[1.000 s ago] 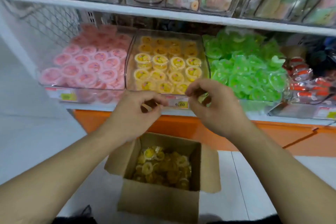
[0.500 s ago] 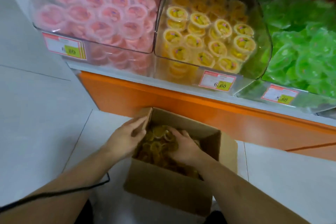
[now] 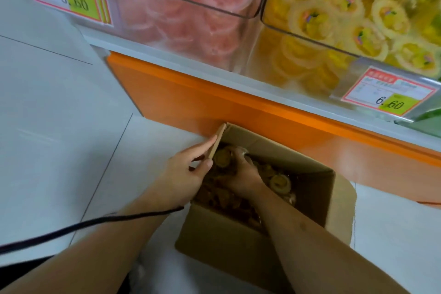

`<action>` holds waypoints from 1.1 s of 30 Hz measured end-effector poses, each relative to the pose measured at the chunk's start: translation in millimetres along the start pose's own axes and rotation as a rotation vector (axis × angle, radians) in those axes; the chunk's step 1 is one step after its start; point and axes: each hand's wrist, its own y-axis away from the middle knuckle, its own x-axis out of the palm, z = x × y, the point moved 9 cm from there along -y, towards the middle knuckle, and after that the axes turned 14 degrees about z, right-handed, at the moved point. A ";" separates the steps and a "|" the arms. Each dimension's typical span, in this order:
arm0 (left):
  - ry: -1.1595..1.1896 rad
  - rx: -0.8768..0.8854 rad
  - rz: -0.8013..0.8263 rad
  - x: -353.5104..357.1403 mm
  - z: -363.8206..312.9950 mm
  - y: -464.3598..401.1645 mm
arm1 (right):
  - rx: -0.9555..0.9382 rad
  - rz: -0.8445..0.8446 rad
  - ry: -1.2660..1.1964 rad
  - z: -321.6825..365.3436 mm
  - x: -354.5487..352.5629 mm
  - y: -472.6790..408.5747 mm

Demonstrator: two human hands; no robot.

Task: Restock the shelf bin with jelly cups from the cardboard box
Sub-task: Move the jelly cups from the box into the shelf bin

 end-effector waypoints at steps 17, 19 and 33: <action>-0.021 0.001 -0.014 0.0 2.6 0.8 | -0.101 0.052 0.238 -3.4 6.1 -2.3; -0.023 -0.004 -0.003 1.0 2.9 0.6 | -0.124 0.049 0.204 -2.8 4.5 1.3; -0.098 -0.033 0.061 -0.2 -9.3 6.2 | -0.218 0.131 -0.271 15.5 -36.5 56.3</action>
